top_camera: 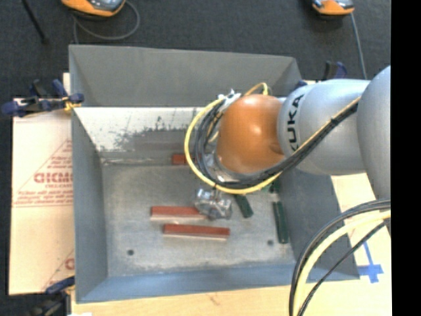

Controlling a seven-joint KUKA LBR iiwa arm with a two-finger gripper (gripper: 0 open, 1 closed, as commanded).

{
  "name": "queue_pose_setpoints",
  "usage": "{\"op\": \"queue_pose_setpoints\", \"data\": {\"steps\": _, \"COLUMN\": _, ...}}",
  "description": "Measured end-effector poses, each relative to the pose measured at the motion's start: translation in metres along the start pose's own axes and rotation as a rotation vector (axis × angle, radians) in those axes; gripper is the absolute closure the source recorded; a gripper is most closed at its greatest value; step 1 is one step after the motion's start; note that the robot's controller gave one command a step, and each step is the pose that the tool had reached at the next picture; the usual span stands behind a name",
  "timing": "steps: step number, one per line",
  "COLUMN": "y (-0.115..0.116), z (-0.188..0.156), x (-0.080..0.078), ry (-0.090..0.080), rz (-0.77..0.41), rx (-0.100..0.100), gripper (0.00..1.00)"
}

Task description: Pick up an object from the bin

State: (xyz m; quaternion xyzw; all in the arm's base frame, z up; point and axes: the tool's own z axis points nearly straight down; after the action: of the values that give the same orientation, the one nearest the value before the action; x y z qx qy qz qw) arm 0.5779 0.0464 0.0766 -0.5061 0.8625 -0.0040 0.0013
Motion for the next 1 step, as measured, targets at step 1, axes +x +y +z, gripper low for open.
{"op": "queue_pose_setpoints", "data": {"steps": 1, "y": 0.0035, "z": 0.0049, "x": -0.0010, "ry": -0.005, "rz": -0.002, "rx": -0.004, "gripper": 0.00}}
